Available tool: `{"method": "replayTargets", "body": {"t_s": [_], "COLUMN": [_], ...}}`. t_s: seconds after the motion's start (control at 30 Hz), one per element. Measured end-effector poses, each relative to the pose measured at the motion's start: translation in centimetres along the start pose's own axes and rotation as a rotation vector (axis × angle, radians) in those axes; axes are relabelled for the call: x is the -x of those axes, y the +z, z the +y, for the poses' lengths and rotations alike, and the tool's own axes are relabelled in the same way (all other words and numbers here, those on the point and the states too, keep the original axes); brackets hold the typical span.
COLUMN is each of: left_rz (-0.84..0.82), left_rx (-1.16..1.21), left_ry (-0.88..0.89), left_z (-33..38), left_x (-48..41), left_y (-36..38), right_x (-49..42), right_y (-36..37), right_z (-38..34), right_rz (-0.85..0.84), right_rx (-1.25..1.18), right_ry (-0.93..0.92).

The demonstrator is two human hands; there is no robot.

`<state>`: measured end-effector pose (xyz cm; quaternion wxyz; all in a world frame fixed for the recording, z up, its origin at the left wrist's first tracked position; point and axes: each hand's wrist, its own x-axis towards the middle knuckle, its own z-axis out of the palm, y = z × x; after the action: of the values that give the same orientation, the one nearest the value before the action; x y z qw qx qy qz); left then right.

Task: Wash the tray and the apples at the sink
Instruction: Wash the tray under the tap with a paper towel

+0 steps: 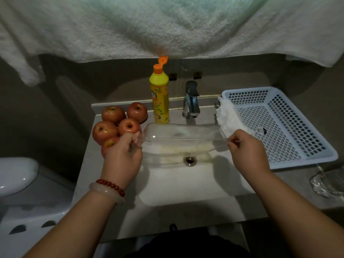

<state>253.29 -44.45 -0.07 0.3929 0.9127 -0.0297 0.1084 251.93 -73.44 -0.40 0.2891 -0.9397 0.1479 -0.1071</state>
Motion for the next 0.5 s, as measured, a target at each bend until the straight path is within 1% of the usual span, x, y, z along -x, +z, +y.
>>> {"method": "replayTargets", "body": {"t_s": [0.17,0.33,0.5], "left_rz": [-0.071,-0.136,-0.231], "left_rx": [0.008,-0.012,-0.032], "left_ry": [-0.087,-0.195,-0.301], "left_z": [-0.1,-0.7,-2.0], "left_x": [-0.8,-1.7,-2.3], "left_y": [0.1,0.9,2.0], "right_x": [-1.6,-4.0,-6.7], "right_y": [-0.5,0.1,0.3], "right_z": [-1.0,-3.0,-5.4], "right_rz": [0.03,-0.099,-0.146], "right_rx": [0.022,0.109,0.188], "right_ry": [-0.076,-0.101,-0.352]}}
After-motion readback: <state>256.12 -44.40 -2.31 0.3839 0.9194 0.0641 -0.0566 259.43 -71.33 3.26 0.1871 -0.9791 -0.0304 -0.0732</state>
